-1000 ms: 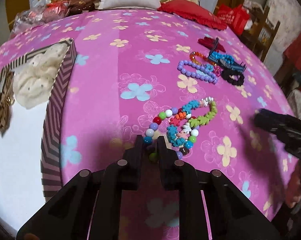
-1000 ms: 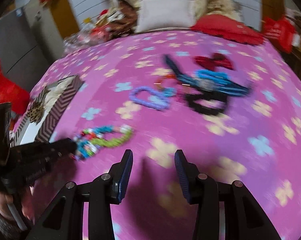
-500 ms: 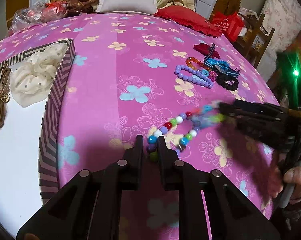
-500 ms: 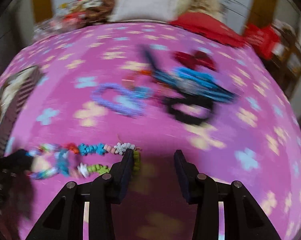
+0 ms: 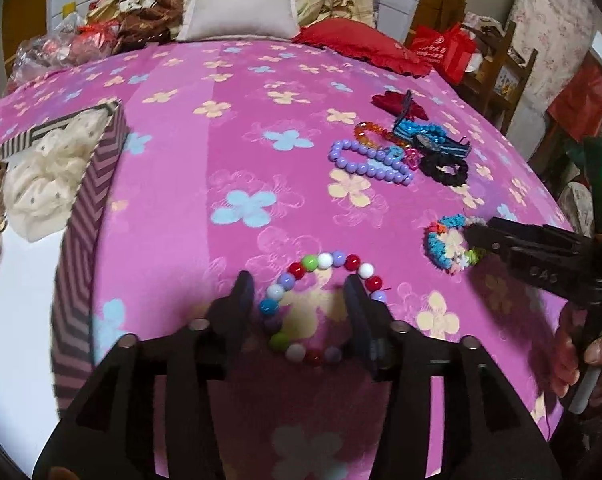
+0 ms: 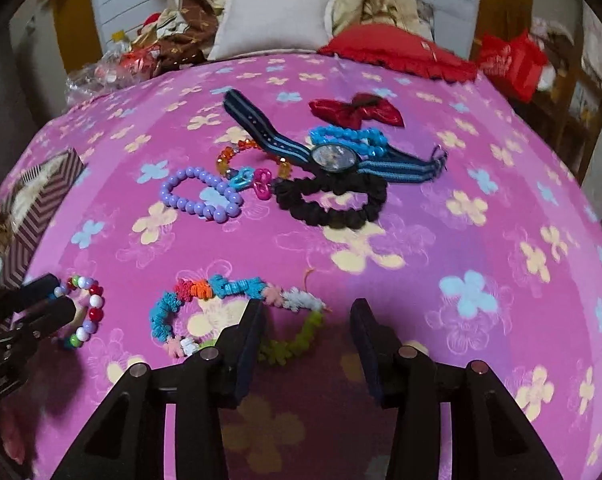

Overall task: Organize jewelry
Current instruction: 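Grasp the multicolor beaded bracelet with left tool while right grasps blue-flower bracelet, then carry both bracelets into the tray and open both tools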

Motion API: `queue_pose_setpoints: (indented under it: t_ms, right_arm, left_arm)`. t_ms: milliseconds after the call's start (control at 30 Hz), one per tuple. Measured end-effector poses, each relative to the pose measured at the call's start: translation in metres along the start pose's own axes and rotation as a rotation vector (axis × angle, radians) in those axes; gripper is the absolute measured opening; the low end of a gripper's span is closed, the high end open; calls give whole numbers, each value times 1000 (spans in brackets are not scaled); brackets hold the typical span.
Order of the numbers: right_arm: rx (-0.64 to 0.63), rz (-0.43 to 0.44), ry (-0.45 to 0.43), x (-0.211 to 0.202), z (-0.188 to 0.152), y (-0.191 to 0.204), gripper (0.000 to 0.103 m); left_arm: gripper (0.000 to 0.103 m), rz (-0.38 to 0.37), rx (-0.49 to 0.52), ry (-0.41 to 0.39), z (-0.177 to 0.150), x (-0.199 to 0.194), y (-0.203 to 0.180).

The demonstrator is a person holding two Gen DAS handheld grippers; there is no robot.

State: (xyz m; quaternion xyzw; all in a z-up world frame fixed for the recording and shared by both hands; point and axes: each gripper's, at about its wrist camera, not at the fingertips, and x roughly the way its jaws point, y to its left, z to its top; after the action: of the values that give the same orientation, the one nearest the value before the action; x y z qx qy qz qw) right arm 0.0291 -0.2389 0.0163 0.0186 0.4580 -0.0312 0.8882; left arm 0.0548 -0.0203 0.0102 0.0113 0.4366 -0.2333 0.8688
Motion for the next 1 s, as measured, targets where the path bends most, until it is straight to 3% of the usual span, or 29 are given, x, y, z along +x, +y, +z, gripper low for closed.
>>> queue_pose_setpoints:
  t_ms: [200, 267, 300, 333, 567, 1000]
  right_arm:
    - [-4, 4, -26, 0, -1, 1, 39]
    - [-15, 10, -28, -1, -2, 5, 28]
    - [-23, 10, -27, -2, -3, 8, 16]
    - [-37, 7, -24, -2, -3, 12, 10]
    - [-23, 33, -19, -10, 2, 16, 10]
    - [-80, 67, -135, -81, 25, 57, 10]
  left_arm:
    - [55, -33, -9, -6, 1, 0, 2]
    - [36, -12, -13, -1, 2, 0, 3]
    - [9, 29, -4, 5, 2, 0, 3]
    - [8, 36, -2, 10, 2, 1, 4]
    - [8, -16, -60, 26, 1, -4, 10]
    - [8, -108, -133, -137, 17, -86, 29]
